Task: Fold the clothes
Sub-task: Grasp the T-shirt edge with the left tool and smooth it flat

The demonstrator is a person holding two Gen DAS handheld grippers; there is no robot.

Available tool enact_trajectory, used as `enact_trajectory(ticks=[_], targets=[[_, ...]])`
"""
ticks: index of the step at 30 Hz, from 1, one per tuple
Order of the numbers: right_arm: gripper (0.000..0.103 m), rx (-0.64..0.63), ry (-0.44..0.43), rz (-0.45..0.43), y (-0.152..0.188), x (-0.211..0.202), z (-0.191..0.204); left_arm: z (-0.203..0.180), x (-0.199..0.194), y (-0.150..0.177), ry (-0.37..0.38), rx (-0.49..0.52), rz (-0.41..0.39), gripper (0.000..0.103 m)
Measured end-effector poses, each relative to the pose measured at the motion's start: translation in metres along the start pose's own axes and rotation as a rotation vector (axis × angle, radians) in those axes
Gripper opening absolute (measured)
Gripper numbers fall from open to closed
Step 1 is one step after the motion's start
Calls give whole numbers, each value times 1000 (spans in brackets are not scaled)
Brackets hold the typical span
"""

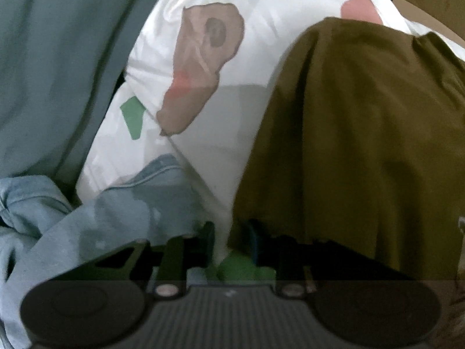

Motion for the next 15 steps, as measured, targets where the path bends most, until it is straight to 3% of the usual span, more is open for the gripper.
enact_trajectory(ticks=[2,6,9,11,15], targets=[[36,1,-3,-1,0,0,-1,-2,0,1,13,-18,3,11],[36,4,-5,-4,1,0,0,-6,2,1,1,-6,6,10],[36,5,-11,-6,1,-1,-1,-5,3,0,12,-12,5,4],[36,6,-15,-6,1,-1,-1,-5,-3,0,9,31,-29,3],[36,12,-20,-5,0,-2,-3,10,-20,-11,-34,20,-69,3]])
Point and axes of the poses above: each gripper's, at about its wrist camera, not at the fingertips, and x roughly the way its jaws point, z to its left, y to its underside, the point moved 4 cm from there along x, roughly the way its jaws point, and after that the axes turned 10 degrees about -z, right-handed, at the moved point
